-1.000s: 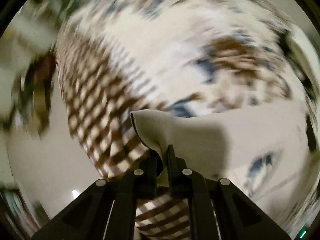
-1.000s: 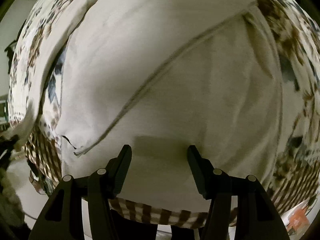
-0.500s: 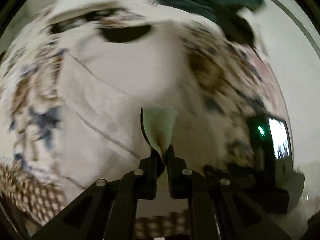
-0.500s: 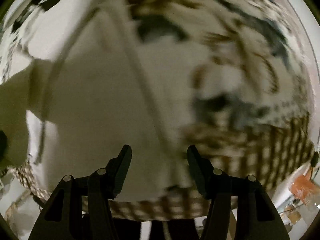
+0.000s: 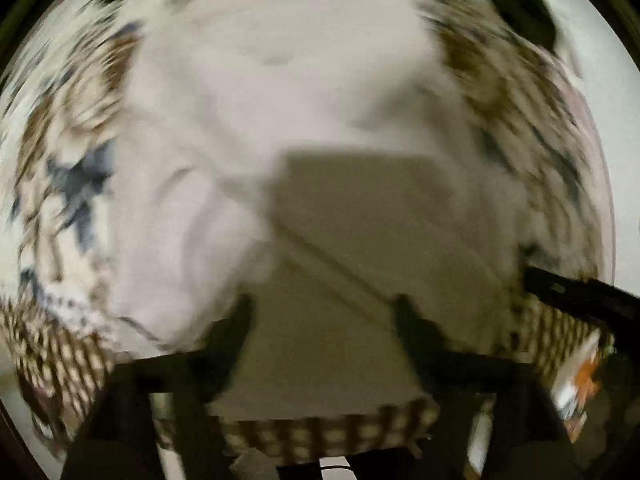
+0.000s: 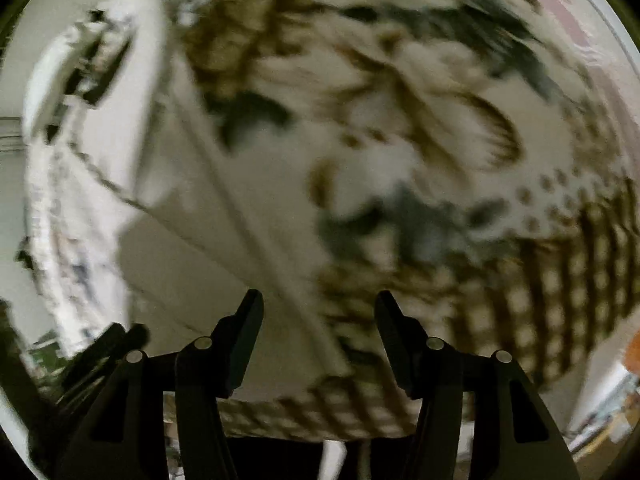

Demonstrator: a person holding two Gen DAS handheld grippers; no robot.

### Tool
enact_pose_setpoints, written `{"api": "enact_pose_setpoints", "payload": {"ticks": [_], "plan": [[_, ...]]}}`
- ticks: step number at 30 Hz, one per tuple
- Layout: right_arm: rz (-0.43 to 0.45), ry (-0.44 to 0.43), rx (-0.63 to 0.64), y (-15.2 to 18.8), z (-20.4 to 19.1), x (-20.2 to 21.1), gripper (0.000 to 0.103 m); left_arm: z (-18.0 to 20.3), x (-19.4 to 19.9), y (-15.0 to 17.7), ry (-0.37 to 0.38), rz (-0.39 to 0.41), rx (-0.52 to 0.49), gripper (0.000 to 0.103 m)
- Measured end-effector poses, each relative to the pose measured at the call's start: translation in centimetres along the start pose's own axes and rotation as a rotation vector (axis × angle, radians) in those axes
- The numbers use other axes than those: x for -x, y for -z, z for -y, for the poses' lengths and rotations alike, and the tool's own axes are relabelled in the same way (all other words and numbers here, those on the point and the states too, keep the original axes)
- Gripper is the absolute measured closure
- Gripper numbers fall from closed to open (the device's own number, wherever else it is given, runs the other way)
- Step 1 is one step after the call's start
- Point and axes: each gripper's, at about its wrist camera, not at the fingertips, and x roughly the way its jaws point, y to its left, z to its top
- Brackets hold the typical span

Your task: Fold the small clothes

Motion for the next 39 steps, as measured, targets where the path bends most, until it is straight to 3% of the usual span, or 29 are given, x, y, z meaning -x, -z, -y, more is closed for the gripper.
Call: {"api": "enact_pose_setpoints", "payload": {"ticks": [4,7,9,10,13,17,19,21,22,24,30,32,37,39], "plan": [[-0.012,-0.101,0.054,-0.3,0.4,-0.4,0.043,-6.2,0.9,-0.5,-0.068,0.007,0.171,0.027],[-0.068,-0.088,0.076,-0.6,0.3,-2.0,0.044,-10.4,1.5,0.2,-0.126,0.006,0.278,0.027],[-0.065,-0.042,0.092,0.3,1.5,-2.7,0.084,-12.2,1.9,0.9,-0.151,0.005,0.316,0.027],[-0.051,0.006,0.114,0.8,1.7,-2.5,0.097,-13.0,2.0,1.4,-0.16,0.004,0.331,0.027],[-0.01,0.098,0.182,2.4,3.0,-0.7,0.098,-14.4,1.9,3.5,-0.17,-0.02,0.338,0.027],[-0.055,0.182,0.227,3.6,5.8,0.8,0.098,-14.0,0.4,5.9,-0.162,-0.067,0.313,0.027],[-0.093,0.164,0.222,3.2,7.6,1.7,0.096,-13.5,-0.5,7.2,-0.147,-0.098,0.299,0.027],[-0.121,0.112,0.176,2.6,9.5,2.9,0.081,-13.2,-1.2,8.3,-0.12,-0.123,0.299,0.027],[-0.134,0.081,0.146,2.0,11.0,3.8,0.064,-13.2,-1.6,8.7,-0.103,-0.14,0.298,0.027],[-0.128,0.018,0.069,1.3,14.3,6.3,0.052,-13.1,-2.6,9.8,-0.071,-0.174,0.304,0.027],[-0.18,0.013,-0.019,0.4,23.4,10.3,0.051,-12.5,-4.7,11.3,0.034,-0.2,0.32,0.028],[-0.223,0.004,-0.032,-0.1,26.3,9.6,0.051,-12.9,-4.6,11.2,0.049,-0.186,0.3,0.037],[-0.3,-0.063,-0.077,-0.6,28.7,9.3,0.051,-13.4,-3.6,11.9,0.05,-0.155,0.269,0.082],[-0.285,-0.066,-0.081,-0.3,30.1,10.1,0.058,-15.0,-2.7,12.1,0.061,-0.144,0.276,0.095]]}}
